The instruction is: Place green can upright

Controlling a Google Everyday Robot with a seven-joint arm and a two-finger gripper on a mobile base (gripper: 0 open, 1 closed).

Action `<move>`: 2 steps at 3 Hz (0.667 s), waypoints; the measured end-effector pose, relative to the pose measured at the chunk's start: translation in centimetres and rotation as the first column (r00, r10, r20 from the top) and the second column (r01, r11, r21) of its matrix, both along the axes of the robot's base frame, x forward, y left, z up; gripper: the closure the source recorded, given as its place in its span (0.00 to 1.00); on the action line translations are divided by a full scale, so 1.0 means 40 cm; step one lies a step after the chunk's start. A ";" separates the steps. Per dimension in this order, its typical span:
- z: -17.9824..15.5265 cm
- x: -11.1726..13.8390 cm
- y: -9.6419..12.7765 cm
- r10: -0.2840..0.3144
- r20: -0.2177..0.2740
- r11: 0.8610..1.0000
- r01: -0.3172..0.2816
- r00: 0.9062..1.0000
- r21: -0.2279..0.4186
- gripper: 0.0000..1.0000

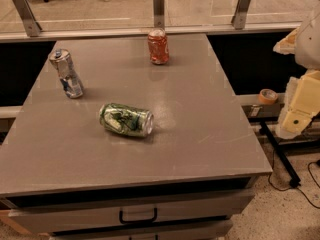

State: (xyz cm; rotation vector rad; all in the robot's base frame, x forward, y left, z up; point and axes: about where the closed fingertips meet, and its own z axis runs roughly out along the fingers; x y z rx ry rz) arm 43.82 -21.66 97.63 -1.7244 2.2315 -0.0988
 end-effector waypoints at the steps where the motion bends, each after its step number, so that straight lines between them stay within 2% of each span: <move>1: 0.000 0.000 0.000 0.000 0.000 1.000 0.000 1.000 0.000 0.00; 2: -0.024 -0.004 0.055 -0.035 -0.041 0.999 0.035 0.999 0.015 0.00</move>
Offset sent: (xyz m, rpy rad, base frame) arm -0.0072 0.0748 -0.0385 0.0548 0.1677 -0.1218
